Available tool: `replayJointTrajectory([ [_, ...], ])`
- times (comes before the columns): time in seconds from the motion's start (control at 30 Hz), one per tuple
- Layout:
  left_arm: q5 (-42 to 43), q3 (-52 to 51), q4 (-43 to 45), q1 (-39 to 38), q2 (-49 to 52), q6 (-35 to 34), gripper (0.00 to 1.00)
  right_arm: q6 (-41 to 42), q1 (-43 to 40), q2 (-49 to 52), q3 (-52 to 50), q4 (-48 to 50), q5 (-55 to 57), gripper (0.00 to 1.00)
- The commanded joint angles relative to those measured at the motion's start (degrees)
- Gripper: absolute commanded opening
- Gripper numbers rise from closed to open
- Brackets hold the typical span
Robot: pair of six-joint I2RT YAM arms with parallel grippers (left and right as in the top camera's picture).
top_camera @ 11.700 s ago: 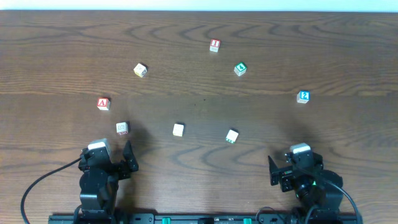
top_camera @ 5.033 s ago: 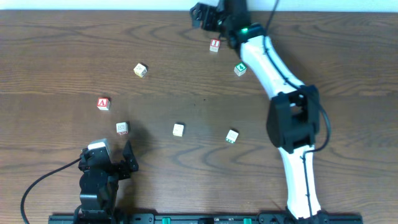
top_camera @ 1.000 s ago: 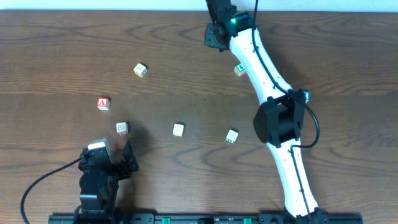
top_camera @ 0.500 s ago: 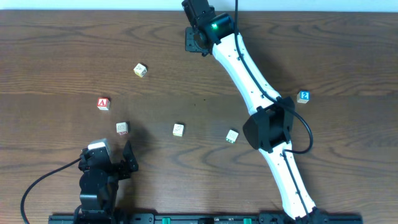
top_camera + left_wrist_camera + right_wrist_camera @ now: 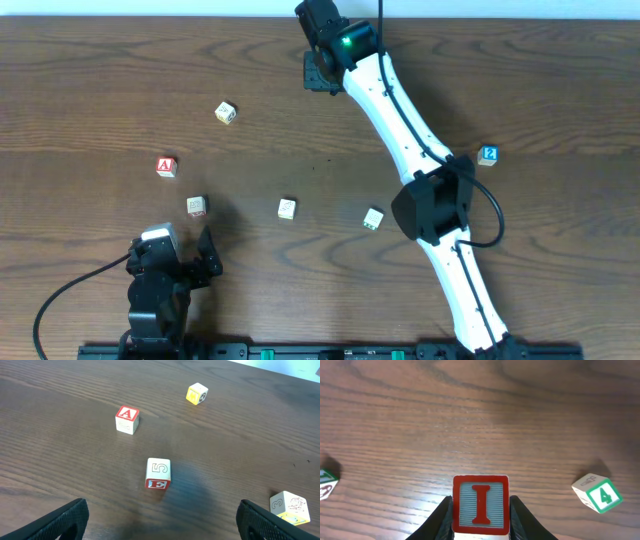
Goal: Spell out Ai2
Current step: 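Lift the red 'I' block and carry it toward table center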
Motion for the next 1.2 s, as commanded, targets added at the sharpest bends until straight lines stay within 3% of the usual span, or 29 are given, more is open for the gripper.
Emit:
replayJointTrajectory([
  [0.0, 0.0, -0.9, 0.1, 0.3, -0.3, 1.0, 0.95, -1.6, 0.0, -9.0, -7.2, 1.9, 1.1, 0.01],
  [0.23, 0.0, -0.9, 0.1, 0.3, -0.3, 1.0, 0.96, -1.0, 3.0, -33.5, -44.7, 23.4, 1.1, 0.01],
  [0.4, 0.0, -0.9, 0.1, 0.3, -0.3, 1.0, 0.95, 5.0, 6.0, -42.9, -60.4, 29.5, 1.2, 0.01],
  [0.87, 0.0, -0.9, 0.1, 0.3, -0.3, 1.0, 0.95, 21.2, 11.6, -34.6, -63.6, 27.0, 5.1, 0.01],
  [1.17, 0.0, -0.9, 0.1, 0.3, -0.3, 1.0, 0.95, 24.7, 11.8, -29.3, -63.6, 29.5, 6.1, 0.01],
])
